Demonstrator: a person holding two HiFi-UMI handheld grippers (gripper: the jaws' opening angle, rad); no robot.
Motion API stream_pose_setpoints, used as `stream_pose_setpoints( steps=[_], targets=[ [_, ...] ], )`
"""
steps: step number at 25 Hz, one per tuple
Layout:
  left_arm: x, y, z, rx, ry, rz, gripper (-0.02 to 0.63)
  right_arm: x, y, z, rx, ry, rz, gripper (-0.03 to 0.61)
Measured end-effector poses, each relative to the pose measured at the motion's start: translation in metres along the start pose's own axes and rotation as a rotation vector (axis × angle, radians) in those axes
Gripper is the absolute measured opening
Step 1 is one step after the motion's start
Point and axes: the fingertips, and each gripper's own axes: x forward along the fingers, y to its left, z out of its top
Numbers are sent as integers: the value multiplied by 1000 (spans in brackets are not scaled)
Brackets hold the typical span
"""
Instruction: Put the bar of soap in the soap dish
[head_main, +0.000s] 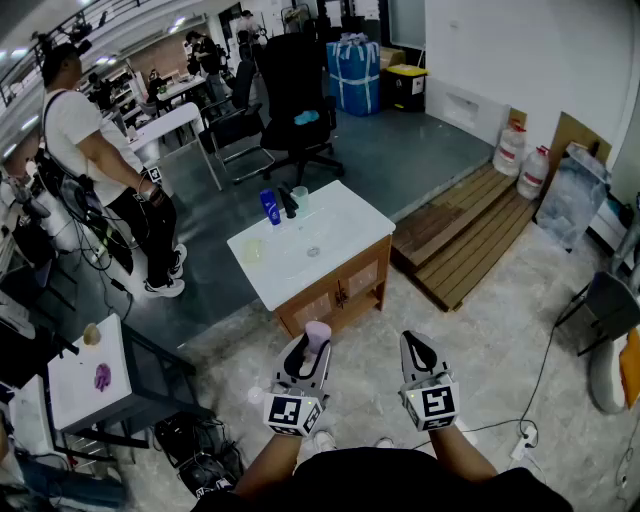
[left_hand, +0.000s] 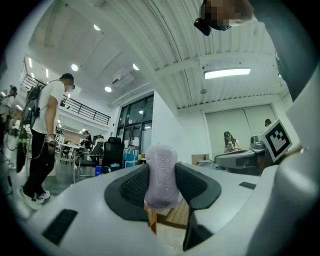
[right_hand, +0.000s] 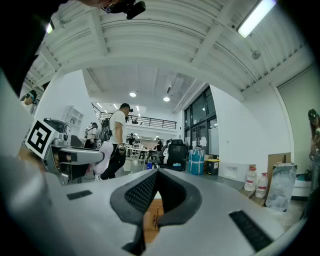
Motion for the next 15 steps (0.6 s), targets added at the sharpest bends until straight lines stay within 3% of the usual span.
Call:
stream_pose_setpoints(
  steps=[15],
  targets=[
    [-17,46,-6,-17,10,11,187,34,49,7,18,-19,34,17]
  ],
)
